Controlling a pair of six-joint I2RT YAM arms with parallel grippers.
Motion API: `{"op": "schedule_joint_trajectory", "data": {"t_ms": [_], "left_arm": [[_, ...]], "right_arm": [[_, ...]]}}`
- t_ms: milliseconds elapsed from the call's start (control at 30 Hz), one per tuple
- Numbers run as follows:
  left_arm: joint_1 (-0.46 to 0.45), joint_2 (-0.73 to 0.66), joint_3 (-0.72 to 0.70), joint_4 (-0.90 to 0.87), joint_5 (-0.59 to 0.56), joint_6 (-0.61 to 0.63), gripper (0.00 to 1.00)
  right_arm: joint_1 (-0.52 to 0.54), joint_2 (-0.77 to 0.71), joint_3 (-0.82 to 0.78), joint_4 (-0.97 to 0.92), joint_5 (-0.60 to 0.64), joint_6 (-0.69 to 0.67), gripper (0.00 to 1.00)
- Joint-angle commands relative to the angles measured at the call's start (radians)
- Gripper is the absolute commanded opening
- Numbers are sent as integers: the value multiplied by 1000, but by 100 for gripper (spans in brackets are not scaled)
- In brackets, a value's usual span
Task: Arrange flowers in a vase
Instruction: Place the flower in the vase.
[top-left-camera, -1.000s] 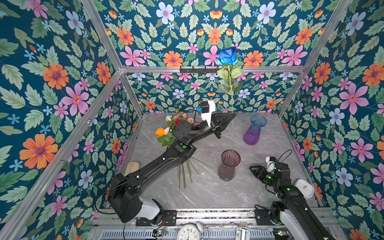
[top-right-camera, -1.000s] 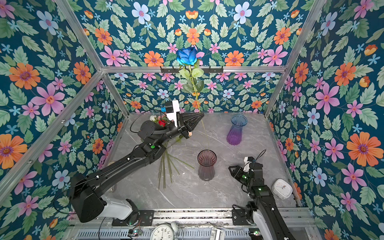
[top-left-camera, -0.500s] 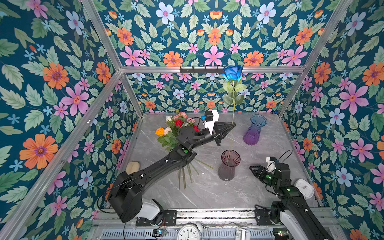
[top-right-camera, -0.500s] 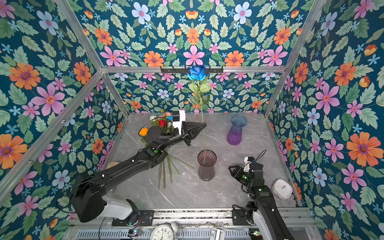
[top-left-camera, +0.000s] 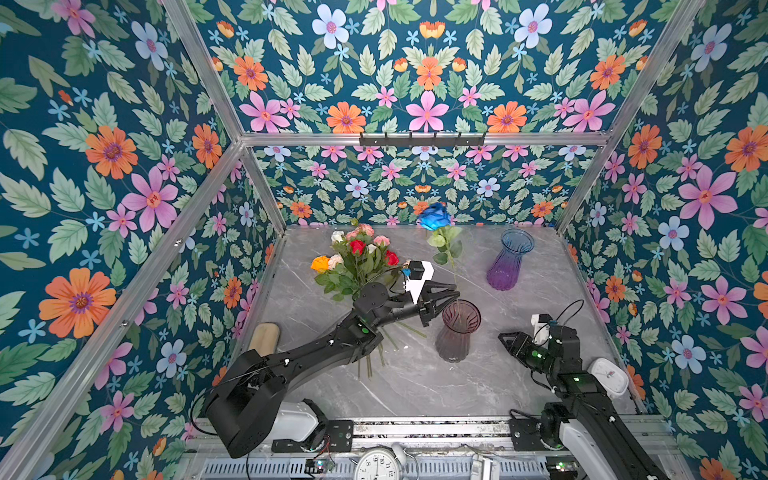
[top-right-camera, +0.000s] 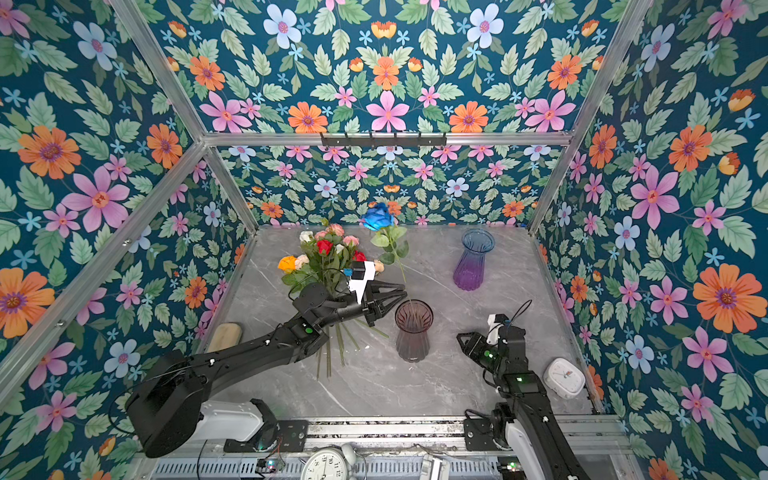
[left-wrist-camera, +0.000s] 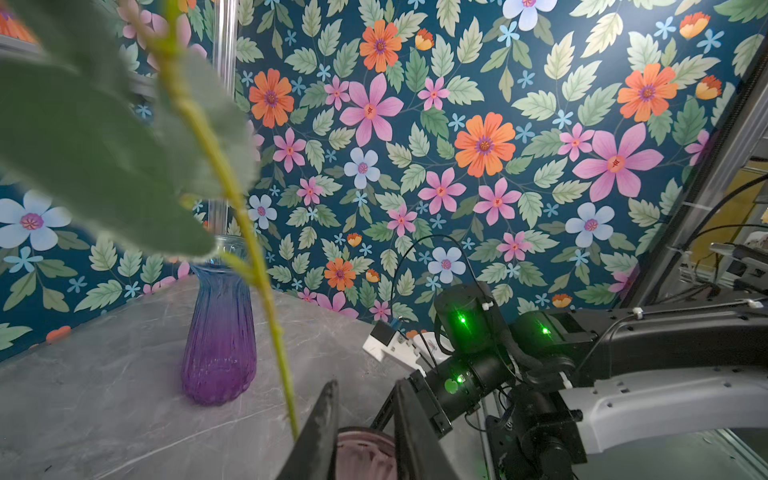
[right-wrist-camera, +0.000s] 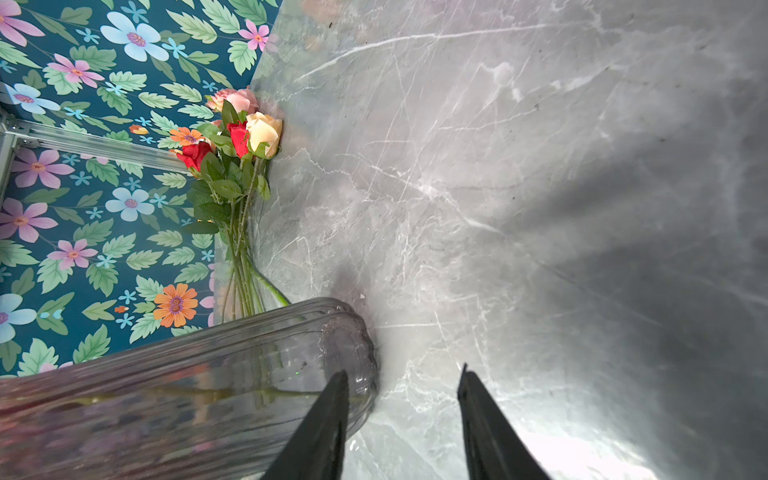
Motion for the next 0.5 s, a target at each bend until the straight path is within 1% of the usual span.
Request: {"op": "schedule_joint_trajectory", "data": {"t_ms": [0, 100, 167, 300, 367, 433, 467], "left_arm": [[0, -3, -1, 35, 10, 6, 31], [2, -28, -13, 11, -16, 33, 44], [1, -56, -19, -23, -36, 53, 48], [2, -133, -16, -151, -77, 89, 49], [1, -189, -17, -227, -120, 104, 47], [2, -255, -30, -308, -214, 117, 45], [3, -302, -48, -344, -283, 119, 44]], "right_arm": [[0, 7, 2, 19, -2, -3, 45], [1, 11, 3, 19, 0, -3, 45], [0, 10, 3, 18, 0, -3, 45], [1, 10, 3, 16, 1, -2, 45], [1, 12, 4, 17, 2, 0, 45], [2, 16, 5, 19, 1, -2, 45], [1, 17, 5, 20, -1, 0, 45]]}}
